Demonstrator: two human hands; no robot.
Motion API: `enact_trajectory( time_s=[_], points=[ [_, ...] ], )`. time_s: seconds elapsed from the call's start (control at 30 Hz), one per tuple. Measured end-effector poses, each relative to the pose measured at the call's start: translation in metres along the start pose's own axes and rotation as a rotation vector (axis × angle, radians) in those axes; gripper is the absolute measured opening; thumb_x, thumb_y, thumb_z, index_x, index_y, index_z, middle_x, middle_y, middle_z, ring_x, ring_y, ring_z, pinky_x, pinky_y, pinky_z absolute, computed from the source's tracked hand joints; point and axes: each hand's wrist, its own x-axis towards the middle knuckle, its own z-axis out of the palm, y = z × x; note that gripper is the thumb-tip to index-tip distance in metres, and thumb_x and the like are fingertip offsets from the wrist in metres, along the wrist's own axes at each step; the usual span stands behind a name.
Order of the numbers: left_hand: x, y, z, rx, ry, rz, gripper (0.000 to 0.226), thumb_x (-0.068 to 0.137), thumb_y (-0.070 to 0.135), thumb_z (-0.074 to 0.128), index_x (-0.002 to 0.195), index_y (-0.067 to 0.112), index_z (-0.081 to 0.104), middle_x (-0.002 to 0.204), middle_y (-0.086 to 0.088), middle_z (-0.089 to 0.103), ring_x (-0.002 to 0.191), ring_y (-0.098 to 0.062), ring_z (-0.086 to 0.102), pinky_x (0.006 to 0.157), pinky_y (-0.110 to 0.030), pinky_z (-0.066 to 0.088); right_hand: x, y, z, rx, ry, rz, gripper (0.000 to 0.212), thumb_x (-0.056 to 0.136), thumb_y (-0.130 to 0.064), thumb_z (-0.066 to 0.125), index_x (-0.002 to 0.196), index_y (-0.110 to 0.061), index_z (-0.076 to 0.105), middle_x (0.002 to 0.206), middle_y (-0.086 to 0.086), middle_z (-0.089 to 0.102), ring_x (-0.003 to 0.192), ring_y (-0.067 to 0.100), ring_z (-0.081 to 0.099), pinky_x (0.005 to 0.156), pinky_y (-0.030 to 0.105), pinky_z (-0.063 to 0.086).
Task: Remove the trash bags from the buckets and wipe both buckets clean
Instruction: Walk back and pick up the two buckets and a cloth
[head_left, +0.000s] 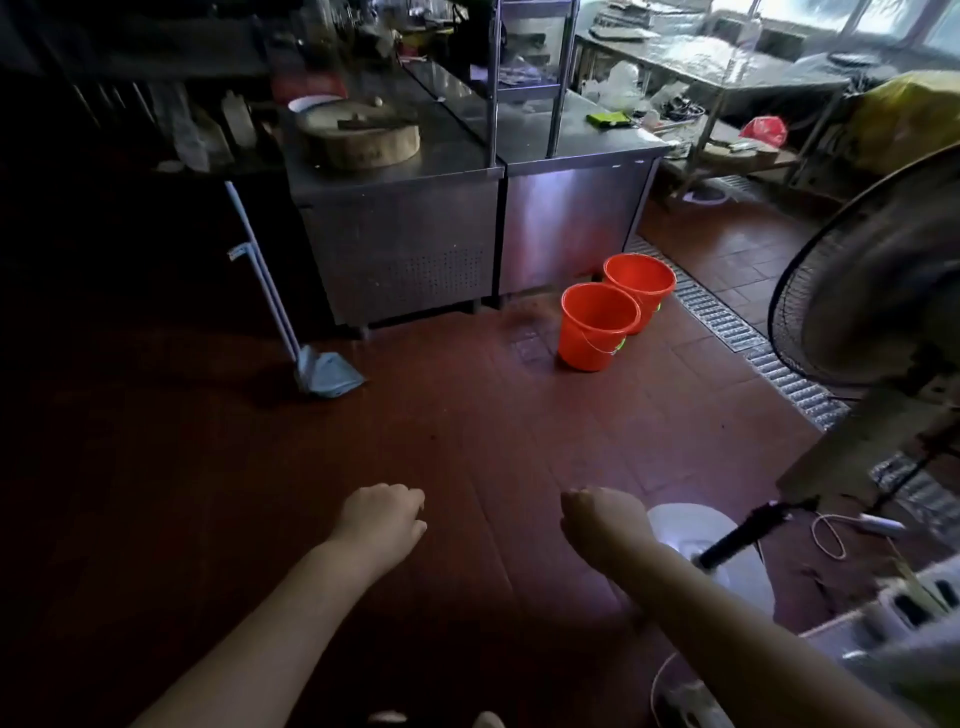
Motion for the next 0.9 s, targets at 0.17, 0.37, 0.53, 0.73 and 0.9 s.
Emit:
enact_trajectory(
  time_s=[0.17, 0.37, 0.53, 0.73, 0.9],
  points=[
    [0.113, 0.004, -0.021, -0.016, -0.059, -0.001, 0.026, 0.092, 0.039, 0.048, 0.111, 0.026, 0.059, 0.113, 0.006, 0.062, 0.105, -0.018, 0.056, 0.08, -0.032, 0.045, 0.099, 0.049, -0.015, 0.056, -0.005, 0.013, 0.018, 0.09, -0.026, 0.044, 0.094, -0.015, 0.058, 0.101, 0.006, 0.065, 0.092, 0.029, 0.062, 0.064, 0.031, 0.04],
    [0.282, 0.011, -0.052, 0.004, -0.031, 0.092, 0.026, 0.092, 0.039, 0.049, 0.111, 0.025, 0.059, 0.114, 0.005, 0.063, 0.108, -0.02, 0.057, 0.083, -0.032, 0.044, 0.226, 0.111, -0.03, 0.065, 0.003, 0.096, 0.019, 0.091, -0.031, 0.046, 0.093, -0.016, 0.057, 0.099, 0.005, 0.064, 0.091, 0.029, 0.062, 0.063, 0.03, 0.037],
    [0.432, 0.012, -0.096, 0.009, -0.015, 0.176, 0.026, 0.093, 0.038, 0.048, 0.111, 0.024, 0.059, 0.114, 0.004, 0.063, 0.109, -0.02, 0.057, 0.083, -0.032, 0.044, 0.337, 0.167, -0.065, 0.076, -0.017, 0.226, 0.018, 0.092, -0.03, 0.045, 0.093, -0.017, 0.057, 0.099, 0.002, 0.063, 0.091, 0.025, 0.061, 0.068, 0.032, 0.048],
    [0.583, 0.042, -0.141, 0.051, -0.019, 0.303, 0.027, 0.092, 0.039, 0.047, 0.111, 0.024, 0.058, 0.115, 0.004, 0.062, 0.11, -0.022, 0.056, 0.085, -0.034, 0.044, 0.434, 0.236, -0.1, 0.116, 0.014, 0.342, 0.017, 0.093, -0.029, 0.044, 0.09, -0.017, 0.056, 0.093, 0.003, 0.063, 0.088, 0.026, 0.062, 0.065, 0.03, 0.045],
    [0.69, 0.079, -0.149, 0.081, -0.051, 0.383, 0.027, 0.092, 0.04, 0.048, 0.11, 0.025, 0.059, 0.114, 0.003, 0.062, 0.11, -0.022, 0.056, 0.085, -0.034, 0.044, 0.499, 0.302, -0.099, 0.138, -0.042, 0.419, 0.016, 0.092, -0.027, 0.044, 0.078, -0.02, 0.043, 0.085, 0.002, 0.059, 0.087, 0.026, 0.061, 0.062, 0.028, 0.039]
  ],
)
